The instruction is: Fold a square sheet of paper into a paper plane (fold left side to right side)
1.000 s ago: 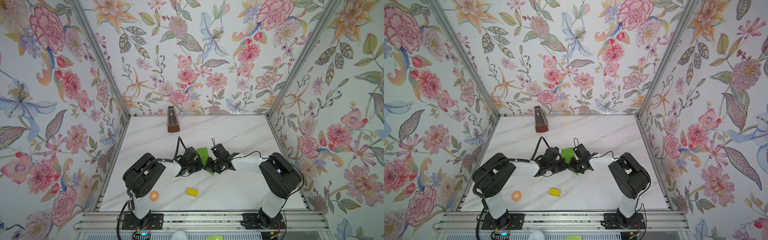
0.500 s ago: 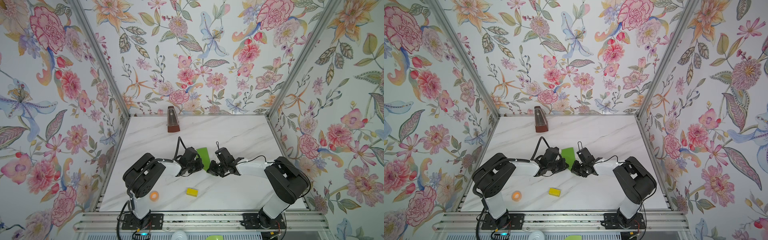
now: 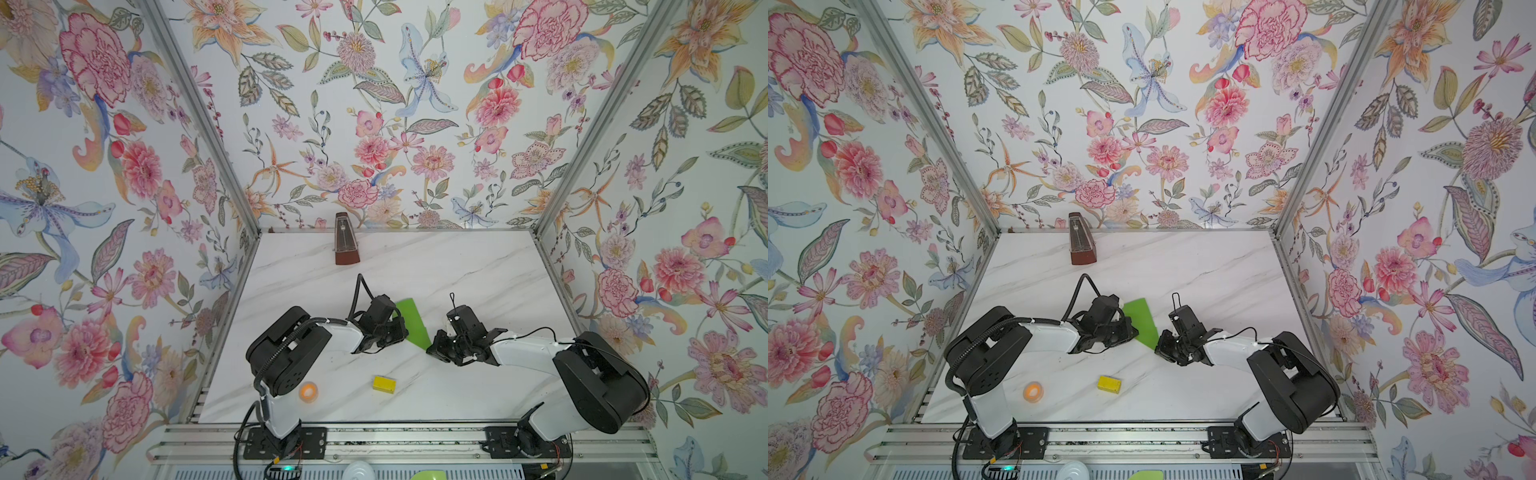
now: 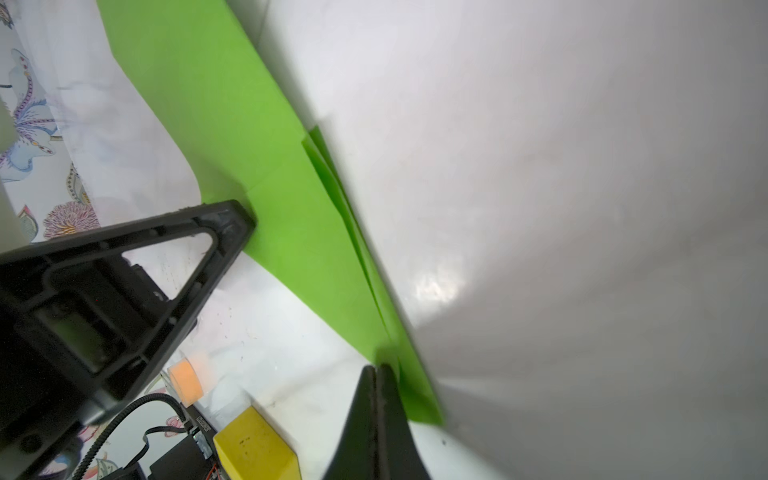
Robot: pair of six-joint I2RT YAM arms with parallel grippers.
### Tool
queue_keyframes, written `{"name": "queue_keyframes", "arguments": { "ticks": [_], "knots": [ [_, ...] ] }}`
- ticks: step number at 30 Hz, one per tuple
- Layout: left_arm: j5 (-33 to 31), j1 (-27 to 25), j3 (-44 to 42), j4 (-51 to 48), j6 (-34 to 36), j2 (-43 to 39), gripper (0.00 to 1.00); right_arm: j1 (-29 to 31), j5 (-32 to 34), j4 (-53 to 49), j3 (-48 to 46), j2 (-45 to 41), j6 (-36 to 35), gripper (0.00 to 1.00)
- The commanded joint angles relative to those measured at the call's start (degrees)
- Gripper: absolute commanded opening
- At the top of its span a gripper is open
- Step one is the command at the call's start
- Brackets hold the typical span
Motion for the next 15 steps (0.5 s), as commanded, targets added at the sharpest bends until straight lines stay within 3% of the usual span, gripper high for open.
{"name": "queue_keyframes", "arguments": {
  "ticks": [1,15],
  "knots": [
    [-1.68,-0.07,-1.41,-4.23,0.87,0.14,0.0,-0.01,3.36,-12.02,0.46,-1.26,-0.1,0.0],
    [-1.68,-0.01,-2.03,-3.88,0.62,0.15,0.0,-0.45,5.12,-15.14,0.11,-3.16,-1.04,0.0]
  ]
}}
